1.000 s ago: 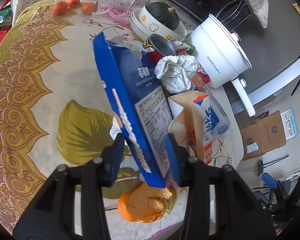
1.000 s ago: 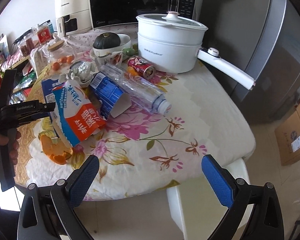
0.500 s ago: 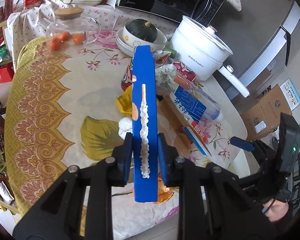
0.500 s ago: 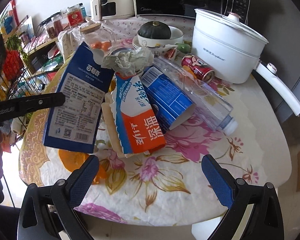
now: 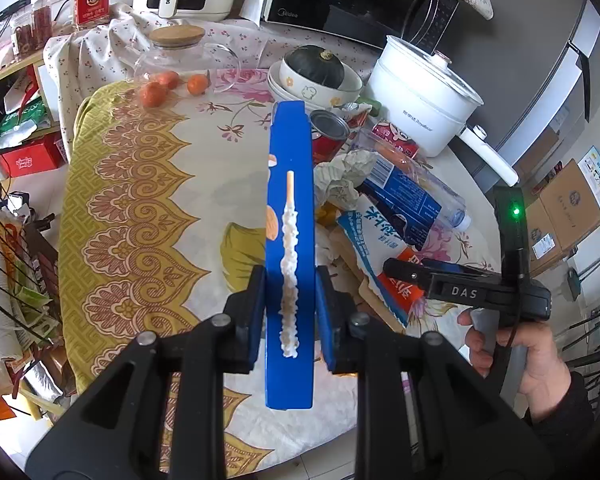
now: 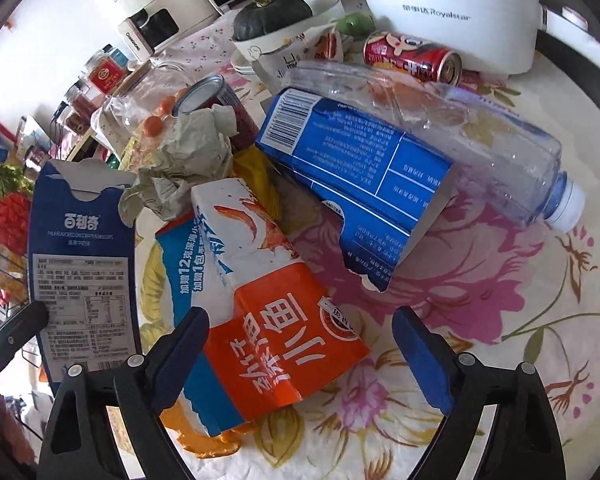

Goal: Collect trash
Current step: 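Grasp the orange-and-white snack bag with the right gripper while the left lifts the blue carton, then carry both items over the white bin and open the left gripper to drop the carton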

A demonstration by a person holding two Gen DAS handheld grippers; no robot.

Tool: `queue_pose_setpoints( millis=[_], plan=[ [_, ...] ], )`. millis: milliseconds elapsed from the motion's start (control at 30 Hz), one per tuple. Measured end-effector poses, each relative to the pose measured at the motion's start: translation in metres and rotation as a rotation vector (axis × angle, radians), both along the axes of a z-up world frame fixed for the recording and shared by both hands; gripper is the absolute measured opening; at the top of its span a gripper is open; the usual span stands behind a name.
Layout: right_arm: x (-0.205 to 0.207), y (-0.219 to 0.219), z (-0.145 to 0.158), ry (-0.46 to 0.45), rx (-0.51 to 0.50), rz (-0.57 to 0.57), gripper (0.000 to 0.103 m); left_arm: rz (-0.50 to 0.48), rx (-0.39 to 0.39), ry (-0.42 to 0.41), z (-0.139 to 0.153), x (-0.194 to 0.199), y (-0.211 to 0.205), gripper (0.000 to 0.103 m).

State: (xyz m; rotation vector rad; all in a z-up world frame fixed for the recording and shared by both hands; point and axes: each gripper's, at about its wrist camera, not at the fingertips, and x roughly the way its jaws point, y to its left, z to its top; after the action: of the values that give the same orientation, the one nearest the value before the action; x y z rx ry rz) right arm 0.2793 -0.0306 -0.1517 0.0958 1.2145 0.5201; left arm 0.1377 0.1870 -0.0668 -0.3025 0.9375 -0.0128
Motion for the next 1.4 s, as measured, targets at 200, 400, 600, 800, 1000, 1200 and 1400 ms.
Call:
queue_pose_setpoints(
  millis=[200,400,600,800,1000,1200,1400],
  plan=[
    [-0.005,0.005,0.001,0.01,0.037,0.043,0.055,0.009,0.008,0.0,0.002,-0.004,0.0,0.025],
    [-0.017,0.0,0.023,-0.063,0.05,0.06,0.039,0.024,-0.006,-0.033,0.011,-0.012,0.0,0.025],
    [-0.031,-0.017,0.047,-0.098,0.053,0.04,0.033,0.018,-0.02,-0.06,0.017,-0.015,-0.006,0.025],
    [-0.042,-0.048,0.069,-0.112,0.076,0.007,0.032,-0.005,-0.023,-0.08,0.022,-0.014,-0.021,0.025],
    [-0.052,-0.082,0.092,-0.146,0.096,-0.026,0.032,-0.056,-0.032,-0.1,0.028,-0.011,-0.047,0.025],
    [-0.058,-0.121,0.105,-0.163,0.079,-0.079,0.032,-0.124,-0.052,-0.115,0.033,-0.003,-0.081,0.025],
    [-0.067,-0.171,0.113,-0.177,0.051,-0.142,0.032,-0.205,-0.059,-0.116,0.033,0.006,-0.127,0.025]
  ],
)
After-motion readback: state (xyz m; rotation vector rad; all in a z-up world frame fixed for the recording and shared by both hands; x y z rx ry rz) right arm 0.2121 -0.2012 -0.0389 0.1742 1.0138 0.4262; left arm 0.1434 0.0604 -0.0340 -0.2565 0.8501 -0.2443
